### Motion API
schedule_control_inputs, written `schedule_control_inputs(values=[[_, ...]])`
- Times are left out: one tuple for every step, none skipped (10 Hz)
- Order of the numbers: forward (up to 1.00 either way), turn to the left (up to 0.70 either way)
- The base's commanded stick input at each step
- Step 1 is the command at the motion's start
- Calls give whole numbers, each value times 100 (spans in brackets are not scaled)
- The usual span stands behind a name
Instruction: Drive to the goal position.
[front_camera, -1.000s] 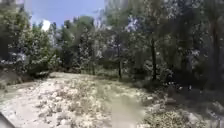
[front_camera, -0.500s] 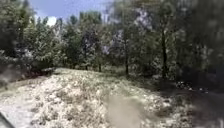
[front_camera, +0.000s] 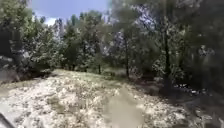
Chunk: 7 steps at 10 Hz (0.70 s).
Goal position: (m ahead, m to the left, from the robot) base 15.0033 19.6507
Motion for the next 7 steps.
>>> schedule_control_inputs(values=[[50, 0], [50, 0], [50, 11], [50, 37], [50, 50], [50, 50], [50, 17]])
